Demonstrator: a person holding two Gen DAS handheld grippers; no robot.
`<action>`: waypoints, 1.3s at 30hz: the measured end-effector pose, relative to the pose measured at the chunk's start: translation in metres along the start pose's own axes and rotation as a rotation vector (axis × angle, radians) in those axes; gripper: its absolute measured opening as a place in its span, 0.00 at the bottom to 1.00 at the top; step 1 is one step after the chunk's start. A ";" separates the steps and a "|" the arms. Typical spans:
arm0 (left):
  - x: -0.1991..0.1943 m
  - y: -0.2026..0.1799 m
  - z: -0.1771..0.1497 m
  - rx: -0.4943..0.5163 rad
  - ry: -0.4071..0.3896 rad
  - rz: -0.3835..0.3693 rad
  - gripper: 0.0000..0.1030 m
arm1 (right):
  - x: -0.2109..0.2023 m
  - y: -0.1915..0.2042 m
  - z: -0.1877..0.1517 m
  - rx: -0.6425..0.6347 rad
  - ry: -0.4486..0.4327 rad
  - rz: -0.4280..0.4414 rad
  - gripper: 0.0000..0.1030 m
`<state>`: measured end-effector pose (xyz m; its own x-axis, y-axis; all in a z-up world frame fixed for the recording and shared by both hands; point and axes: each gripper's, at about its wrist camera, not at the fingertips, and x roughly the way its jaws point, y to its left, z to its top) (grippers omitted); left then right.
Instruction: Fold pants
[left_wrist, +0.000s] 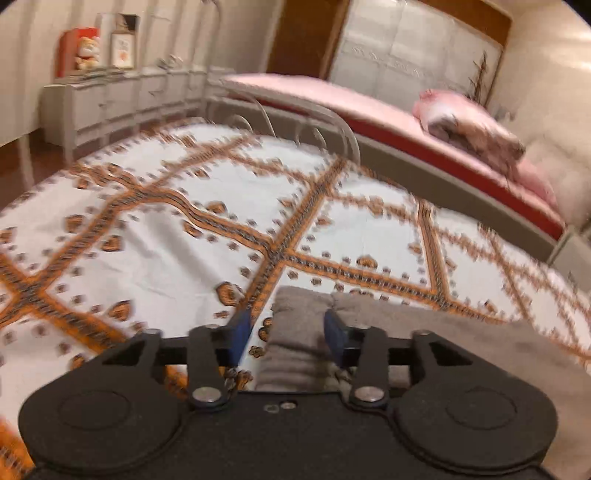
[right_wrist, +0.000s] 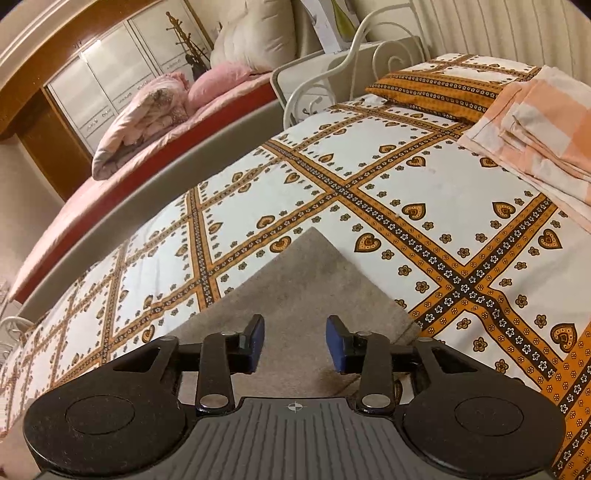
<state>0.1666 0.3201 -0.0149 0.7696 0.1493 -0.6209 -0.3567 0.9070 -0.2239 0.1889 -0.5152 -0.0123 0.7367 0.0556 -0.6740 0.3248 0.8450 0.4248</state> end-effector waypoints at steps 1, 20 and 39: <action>-0.015 0.000 -0.003 -0.020 -0.018 -0.005 0.46 | -0.002 -0.001 0.001 0.003 -0.006 0.003 0.48; 0.017 -0.121 -0.052 0.267 0.127 -0.048 0.74 | 0.018 0.018 -0.014 -0.134 0.082 0.033 0.52; 0.050 -0.201 -0.074 0.459 0.201 -0.119 0.83 | 0.070 0.184 -0.103 -0.715 0.218 0.155 0.52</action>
<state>0.2375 0.1161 -0.0559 0.6580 -0.0035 -0.7530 0.0314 0.9992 0.0229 0.2388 -0.3009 -0.0439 0.5848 0.2424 -0.7741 -0.2906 0.9536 0.0790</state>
